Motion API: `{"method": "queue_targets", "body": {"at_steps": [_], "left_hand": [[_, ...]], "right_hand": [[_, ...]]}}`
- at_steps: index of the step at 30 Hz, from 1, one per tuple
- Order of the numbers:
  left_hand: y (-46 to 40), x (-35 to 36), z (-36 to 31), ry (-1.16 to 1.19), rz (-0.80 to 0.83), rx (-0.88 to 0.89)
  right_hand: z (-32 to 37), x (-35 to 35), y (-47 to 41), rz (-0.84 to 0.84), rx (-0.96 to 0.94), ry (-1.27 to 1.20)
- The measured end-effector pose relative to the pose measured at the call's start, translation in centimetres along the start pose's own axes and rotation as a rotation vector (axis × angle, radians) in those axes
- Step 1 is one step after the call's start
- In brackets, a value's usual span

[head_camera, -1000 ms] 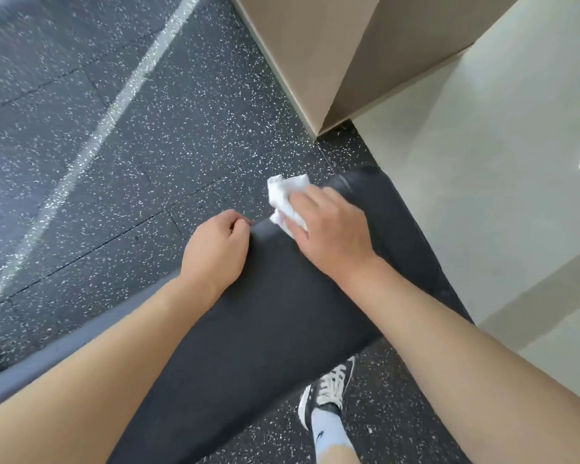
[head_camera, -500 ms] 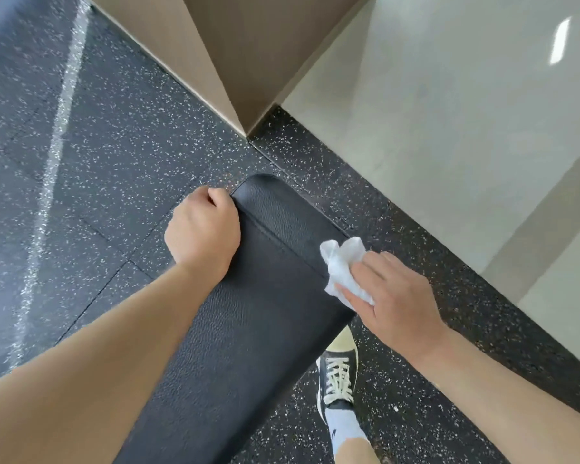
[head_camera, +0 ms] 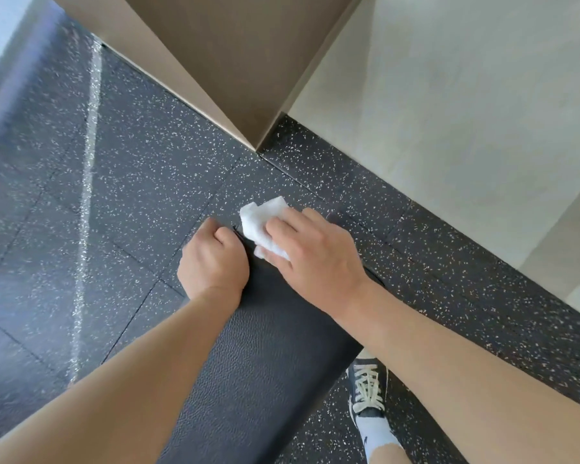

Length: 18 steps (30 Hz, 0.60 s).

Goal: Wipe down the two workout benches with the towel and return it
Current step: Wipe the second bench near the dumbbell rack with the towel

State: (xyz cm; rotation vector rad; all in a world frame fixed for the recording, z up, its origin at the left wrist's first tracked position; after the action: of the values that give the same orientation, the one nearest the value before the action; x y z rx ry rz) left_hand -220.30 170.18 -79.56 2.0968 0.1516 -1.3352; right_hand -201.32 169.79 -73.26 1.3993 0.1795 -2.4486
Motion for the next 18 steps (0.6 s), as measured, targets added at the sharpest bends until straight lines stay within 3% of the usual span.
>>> {"method": "queue_targets", "body": {"at_steps": [5,8,13,18], "left_hand": [[-0.1,0.1,0.1,-0.036,-0.005,0.007],[0.0,0.0,0.0,-0.038,-0.009,0.013],[-0.2,0.1,-0.2,-0.022,0.003,0.021],[-0.3,0.3,0.0,-0.024,0.012,0.008]], "right_hand": [[-7.8,-0.8,10.3,0.115,0.134,-0.178],[-9.4,-0.3,11.1,0.163,0.239,-0.268],[-7.7,1.8,0.9,0.213,0.246,-0.474],[-5.3,7.3,-10.3,0.441,0.24,-0.757]]}}
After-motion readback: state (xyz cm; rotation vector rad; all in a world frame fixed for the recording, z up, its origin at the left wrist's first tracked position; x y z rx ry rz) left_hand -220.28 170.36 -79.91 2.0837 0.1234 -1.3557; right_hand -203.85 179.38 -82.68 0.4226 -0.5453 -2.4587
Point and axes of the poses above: each hand's wrist, its own y-axis away from the middle knuckle, its own x-axis out of the palm, z = x × y, the point moved 10 cm from there along -y, towards the middle knuckle, and after that the axes turned 9 degrees about z, right-handed, at the moved point
